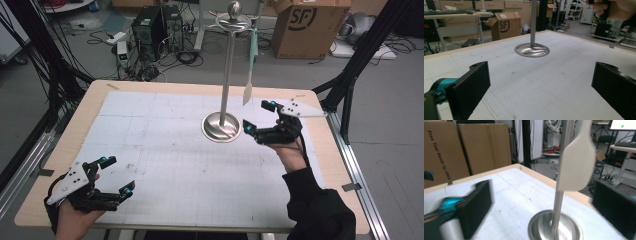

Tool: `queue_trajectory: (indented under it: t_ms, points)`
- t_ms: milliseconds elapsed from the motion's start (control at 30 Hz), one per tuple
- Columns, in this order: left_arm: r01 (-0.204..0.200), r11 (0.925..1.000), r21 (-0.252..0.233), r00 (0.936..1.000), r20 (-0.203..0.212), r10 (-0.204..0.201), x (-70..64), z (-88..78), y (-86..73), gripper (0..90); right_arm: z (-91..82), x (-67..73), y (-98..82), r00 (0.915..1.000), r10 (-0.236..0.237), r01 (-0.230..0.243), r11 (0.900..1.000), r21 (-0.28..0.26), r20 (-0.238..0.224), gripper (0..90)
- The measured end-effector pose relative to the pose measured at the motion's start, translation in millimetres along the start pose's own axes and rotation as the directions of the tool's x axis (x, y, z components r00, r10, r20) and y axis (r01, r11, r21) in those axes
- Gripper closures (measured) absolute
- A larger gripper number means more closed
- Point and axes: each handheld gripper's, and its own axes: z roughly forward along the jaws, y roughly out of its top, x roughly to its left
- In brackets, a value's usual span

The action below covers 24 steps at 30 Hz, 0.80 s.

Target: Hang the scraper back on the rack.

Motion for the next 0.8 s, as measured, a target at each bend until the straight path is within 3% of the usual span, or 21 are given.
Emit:
queue_trajectory:
  t_ms: [167, 400, 800]
  points:
    - [0.002, 0.9999, -0.017, 1.0, -0.004, -0.002, 1.8, 4.5, -1.8, 2.5, -14.4, 18.3, -20.7, 0.9991, -0.043, 0.043, 0.999, -0.005, 0.005, 0.0]
    - [0.007, 0.999, -0.044, 0.9998, -0.02, -0.008, 4.8, 9.0, -2.6, 2.5, -41.3, 38.7, -44.8, 0.9979, -0.061, 0.063, 0.996, -0.068, 0.018, 0.0]
    - [0.024, 0.9977, -0.064, 0.9993, -0.027, -0.026, 8.2, 14.1, -5.7, 2.5, -72.7, 45.3, -94.0, 0.9997, 0.016, -0.014, 0.995, -0.095, 0.018, 0.0]
